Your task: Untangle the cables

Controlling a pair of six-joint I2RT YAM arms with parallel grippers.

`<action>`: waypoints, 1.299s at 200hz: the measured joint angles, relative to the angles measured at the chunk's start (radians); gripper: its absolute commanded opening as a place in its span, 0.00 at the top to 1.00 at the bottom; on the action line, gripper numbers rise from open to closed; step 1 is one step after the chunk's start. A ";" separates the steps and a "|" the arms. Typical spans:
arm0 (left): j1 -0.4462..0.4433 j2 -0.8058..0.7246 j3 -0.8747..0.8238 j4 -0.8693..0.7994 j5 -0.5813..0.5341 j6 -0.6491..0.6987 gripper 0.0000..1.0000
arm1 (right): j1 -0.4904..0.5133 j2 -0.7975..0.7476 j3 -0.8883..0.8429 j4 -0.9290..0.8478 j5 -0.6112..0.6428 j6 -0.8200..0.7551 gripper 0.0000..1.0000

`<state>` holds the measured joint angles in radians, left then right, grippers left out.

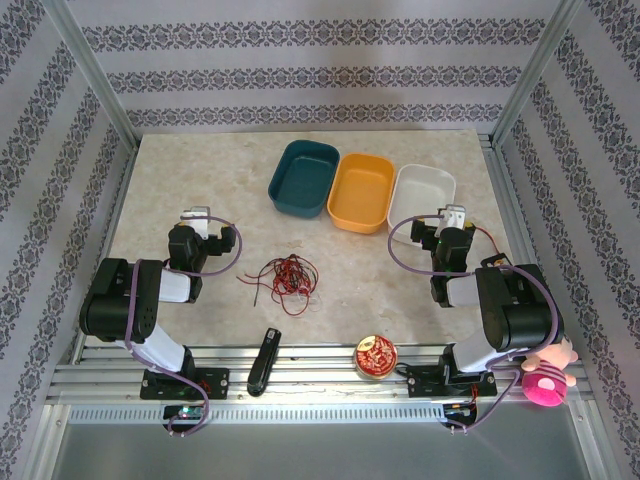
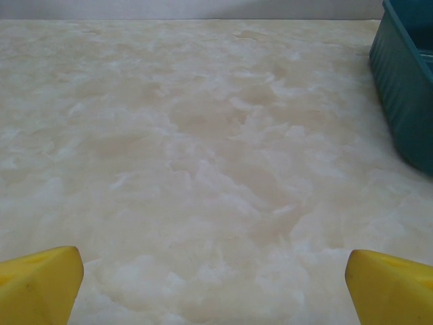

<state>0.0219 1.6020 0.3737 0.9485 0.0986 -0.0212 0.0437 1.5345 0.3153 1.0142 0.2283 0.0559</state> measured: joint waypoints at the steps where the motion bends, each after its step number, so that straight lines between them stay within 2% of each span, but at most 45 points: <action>1: 0.000 0.000 0.000 0.000 0.000 0.000 0.01 | 0.000 0.000 0.000 0.000 0.000 0.000 0.02; 51: 0.000 -0.030 0.000 -0.029 0.002 0.000 0.01 | 0.000 0.000 0.001 -0.005 0.004 0.000 0.02; 107: 0.000 -0.376 0.048 -0.280 -0.024 -0.015 0.01 | 0.001 -0.035 0.002 -0.033 0.001 -0.004 0.02; 119: 0.000 -0.435 0.084 -0.345 -0.024 -0.030 0.01 | 0.007 -0.097 0.014 -0.121 0.014 -0.003 0.02; 162: 0.000 -0.576 0.148 -0.529 -0.023 -0.135 0.01 | 0.006 -0.478 0.145 -0.409 0.101 -0.001 0.02; 201: -0.012 -0.620 0.262 -0.755 0.021 -0.248 0.00 | 0.023 -0.659 0.269 -0.684 0.141 0.081 0.02; 234: -0.138 -0.631 0.323 -0.883 0.034 -0.309 0.00 | 0.116 -0.689 0.366 -0.974 0.141 0.192 0.02; 260: -0.246 -0.633 0.298 -0.941 0.045 -0.349 0.00 | 0.275 -0.681 0.424 -1.160 0.134 0.275 0.02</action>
<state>-0.2241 0.9691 0.6720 0.0078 0.1432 -0.3698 0.3187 0.8532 0.7391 -0.1455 0.3622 0.3309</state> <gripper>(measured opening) 0.996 0.982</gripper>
